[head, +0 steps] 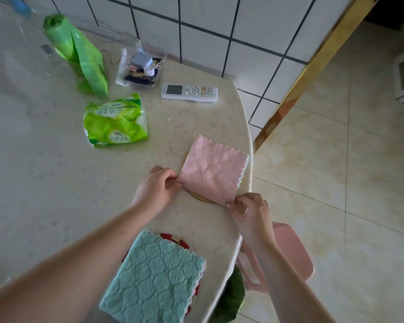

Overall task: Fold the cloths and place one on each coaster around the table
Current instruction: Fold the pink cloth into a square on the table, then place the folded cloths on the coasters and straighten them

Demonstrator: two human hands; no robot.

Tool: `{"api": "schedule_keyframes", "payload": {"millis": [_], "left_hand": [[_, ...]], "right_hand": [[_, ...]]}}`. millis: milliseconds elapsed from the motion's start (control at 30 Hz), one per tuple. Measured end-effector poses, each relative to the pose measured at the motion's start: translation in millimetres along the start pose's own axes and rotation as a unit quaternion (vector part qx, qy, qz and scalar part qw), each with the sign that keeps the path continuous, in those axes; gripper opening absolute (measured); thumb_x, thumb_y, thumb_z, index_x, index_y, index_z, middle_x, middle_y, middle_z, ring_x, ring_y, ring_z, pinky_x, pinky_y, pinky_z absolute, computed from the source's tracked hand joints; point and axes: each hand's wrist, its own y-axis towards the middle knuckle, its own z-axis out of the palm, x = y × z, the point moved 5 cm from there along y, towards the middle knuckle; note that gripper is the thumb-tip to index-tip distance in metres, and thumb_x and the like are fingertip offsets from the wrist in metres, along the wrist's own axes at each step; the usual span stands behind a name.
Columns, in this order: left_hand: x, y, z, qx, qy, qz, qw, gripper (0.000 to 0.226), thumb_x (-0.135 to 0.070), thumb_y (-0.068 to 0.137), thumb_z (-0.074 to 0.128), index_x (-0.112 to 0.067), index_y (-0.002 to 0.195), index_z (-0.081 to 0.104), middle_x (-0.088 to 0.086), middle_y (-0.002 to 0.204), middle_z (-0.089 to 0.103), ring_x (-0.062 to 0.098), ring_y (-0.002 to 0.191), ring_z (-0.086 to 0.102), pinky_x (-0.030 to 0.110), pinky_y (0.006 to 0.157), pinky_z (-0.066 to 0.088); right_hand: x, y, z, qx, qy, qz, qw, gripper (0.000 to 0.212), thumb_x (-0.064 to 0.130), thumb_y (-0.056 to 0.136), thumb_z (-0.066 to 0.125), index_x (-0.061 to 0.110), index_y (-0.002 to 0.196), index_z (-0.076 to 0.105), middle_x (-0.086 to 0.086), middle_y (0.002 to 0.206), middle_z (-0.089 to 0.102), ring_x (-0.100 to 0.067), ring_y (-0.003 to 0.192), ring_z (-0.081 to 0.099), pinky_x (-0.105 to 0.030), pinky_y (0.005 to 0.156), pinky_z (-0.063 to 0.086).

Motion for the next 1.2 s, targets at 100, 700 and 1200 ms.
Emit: {"api": "schedule_keyframes", "payload": {"millis": [100, 700, 1200], "left_hand": [[-1.4, -3.7, -2.2, -0.018, 0.026, 0.014, 0.999, 0.019, -0.023, 0.082, 0.068, -0.012, 0.097, 0.064, 0.005, 0.098, 0.053, 0.029, 0.093, 0.057, 0.036, 0.078, 0.045], [-31.1, 18.8, 42.3, 0.12, 0.364, 0.142, 0.913, 0.072, -0.057, 0.089, 0.003, -0.015, 0.148, -0.007, 0.0, 0.157, -0.013, 0.015, 0.144, -0.007, 0.052, 0.112, -0.004], [68.6, -120.7, -61.6, 0.014, 0.111, 0.079, 0.991, 0.02, -0.017, 0.086, 0.063, -0.016, 0.105, 0.068, -0.002, 0.099, 0.066, 0.019, 0.091, 0.062, 0.029, 0.076, 0.047]], "right_hand": [[-0.8, -2.1, -0.8, -0.011, 0.024, 0.0, 1.0, 0.016, 0.016, 0.082, 0.063, 0.014, 0.097, 0.07, 0.008, 0.1, 0.048, -0.021, 0.105, 0.048, -0.018, 0.078, 0.029], [22.7, 35.2, 32.2, 0.064, -0.269, -0.107, 0.955, 0.068, 0.063, 0.09, 0.015, 0.031, 0.147, -0.005, 0.004, 0.158, -0.008, -0.014, 0.144, -0.013, -0.053, 0.114, -0.004], [28.1, -127.2, 30.6, 0.036, 0.059, -0.07, 0.995, 0.051, 0.035, 0.091, 0.052, 0.028, 0.139, 0.038, 0.019, 0.141, 0.03, 0.006, 0.131, 0.022, -0.014, 0.104, 0.019]]}}
